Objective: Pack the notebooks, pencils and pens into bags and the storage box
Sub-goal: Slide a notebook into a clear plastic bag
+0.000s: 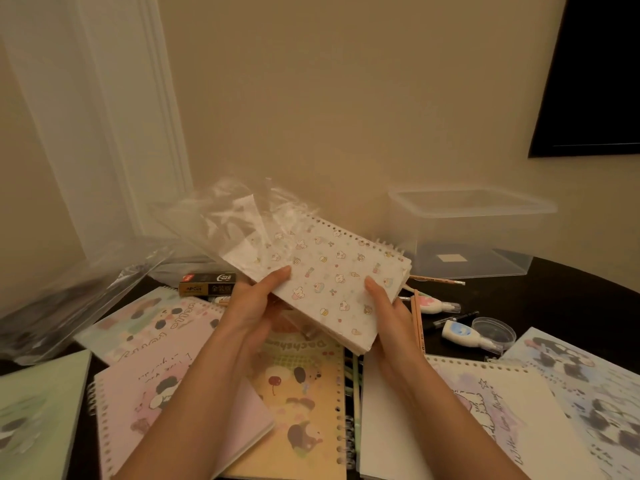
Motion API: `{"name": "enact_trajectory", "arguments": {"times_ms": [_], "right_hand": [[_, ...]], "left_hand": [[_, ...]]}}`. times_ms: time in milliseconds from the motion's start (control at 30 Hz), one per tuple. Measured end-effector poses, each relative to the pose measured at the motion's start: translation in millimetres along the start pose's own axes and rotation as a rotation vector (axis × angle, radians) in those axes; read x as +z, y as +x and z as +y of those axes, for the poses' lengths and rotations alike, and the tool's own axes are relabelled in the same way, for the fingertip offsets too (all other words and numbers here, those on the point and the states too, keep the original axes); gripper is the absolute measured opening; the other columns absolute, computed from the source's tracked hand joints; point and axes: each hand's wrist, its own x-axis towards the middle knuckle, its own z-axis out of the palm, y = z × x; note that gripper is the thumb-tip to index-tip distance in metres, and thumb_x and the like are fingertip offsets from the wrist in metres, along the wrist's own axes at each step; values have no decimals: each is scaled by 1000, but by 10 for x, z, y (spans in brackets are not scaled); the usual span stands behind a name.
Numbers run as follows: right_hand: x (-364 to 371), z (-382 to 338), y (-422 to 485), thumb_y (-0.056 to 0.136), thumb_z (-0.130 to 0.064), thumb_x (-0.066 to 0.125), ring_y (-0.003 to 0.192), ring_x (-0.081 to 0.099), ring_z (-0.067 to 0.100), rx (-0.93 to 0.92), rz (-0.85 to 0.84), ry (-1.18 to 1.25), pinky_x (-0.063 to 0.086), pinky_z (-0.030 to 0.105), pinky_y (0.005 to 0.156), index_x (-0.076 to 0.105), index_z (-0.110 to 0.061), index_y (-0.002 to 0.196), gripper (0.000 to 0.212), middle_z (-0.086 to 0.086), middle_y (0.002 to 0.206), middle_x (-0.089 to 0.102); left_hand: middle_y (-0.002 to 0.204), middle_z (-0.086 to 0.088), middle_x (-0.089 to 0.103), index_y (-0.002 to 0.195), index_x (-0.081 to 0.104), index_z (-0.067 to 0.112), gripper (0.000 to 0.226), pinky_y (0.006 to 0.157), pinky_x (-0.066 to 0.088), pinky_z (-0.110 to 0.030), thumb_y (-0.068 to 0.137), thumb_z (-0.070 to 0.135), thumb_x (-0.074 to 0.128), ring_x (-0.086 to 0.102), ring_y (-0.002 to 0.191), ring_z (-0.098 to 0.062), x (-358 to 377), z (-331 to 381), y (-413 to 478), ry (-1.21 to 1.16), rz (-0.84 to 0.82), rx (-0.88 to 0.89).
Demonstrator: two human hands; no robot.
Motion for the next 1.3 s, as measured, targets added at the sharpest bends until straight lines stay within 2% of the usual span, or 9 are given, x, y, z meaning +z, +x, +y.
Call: {"name": "enact_trajectory", "arguments": {"times_ms": [133,233,300,433,733,867,1033,1200,1300], "right_hand": [[-73,-75,44,95,-29,53,83,67,15,58,-19,-84,54,38,75,60,-19,107,17,-4,86,73],[-118,-117,25,93,-20,55,51,49,10,49,-107,-212,41,23,48,56,-9,118,27,-6,64,67],[-146,-130,14,93,-17,56,41,34,5,45,-160,-242,27,16,38,54,-9,121,29,-7,57,61],[-142,-121,-12,92,-15,57,42,31,4,58,-231,-267,24,15,39,55,-10,119,28,-6,63,64],[-151,-86,16,93,-13,56,40,37,5,82,-159,-234,28,14,37,55,-7,119,27,-4,65,67],[-137,-46,32,94,-15,55,39,37,5,70,-116,-195,29,14,36,53,-7,122,29,-6,60,64],[-126,-44,35,94,-17,55,37,38,4,51,-73,-170,30,15,37,52,-9,123,31,-5,59,62],[-99,-6,22,93,-18,57,42,42,4,67,-83,-151,35,15,40,54,-14,117,25,8,96,67],[-72,-6,0,92,-17,57,44,46,4,99,-102,-96,38,13,41,55,-17,110,18,6,97,67]], "left_hand": [[107,-12,66,117,55,7,36,58,58,-31,83,-3,58,65,92,-24,-57,78,-10,-43,2,19],[111,-13,68,120,56,7,50,62,57,-33,74,17,73,66,98,-27,-127,162,-16,-84,-65,9],[104,-8,71,114,60,13,46,69,56,-37,75,34,68,68,95,-24,-150,214,-39,-130,-103,-7],[96,-6,74,106,62,16,31,75,49,-38,93,39,46,70,88,-20,-173,266,-60,-167,-88,-12],[117,-9,66,127,54,11,42,78,53,-40,87,21,57,63,107,-26,-194,206,-12,-12,-83,-102],[108,-9,70,118,57,13,31,62,59,-38,87,18,58,67,96,-25,-166,172,-16,42,-112,-118],[112,-12,67,121,55,16,35,69,55,-53,86,18,60,65,100,-32,-70,66,-46,149,-126,-139],[105,-9,69,107,59,18,25,76,53,-49,82,14,63,64,98,-28,18,-11,-66,124,-94,-139],[95,-7,72,102,61,17,17,73,52,-44,86,14,62,66,92,-26,76,-34,-77,73,-64,-131]]}}
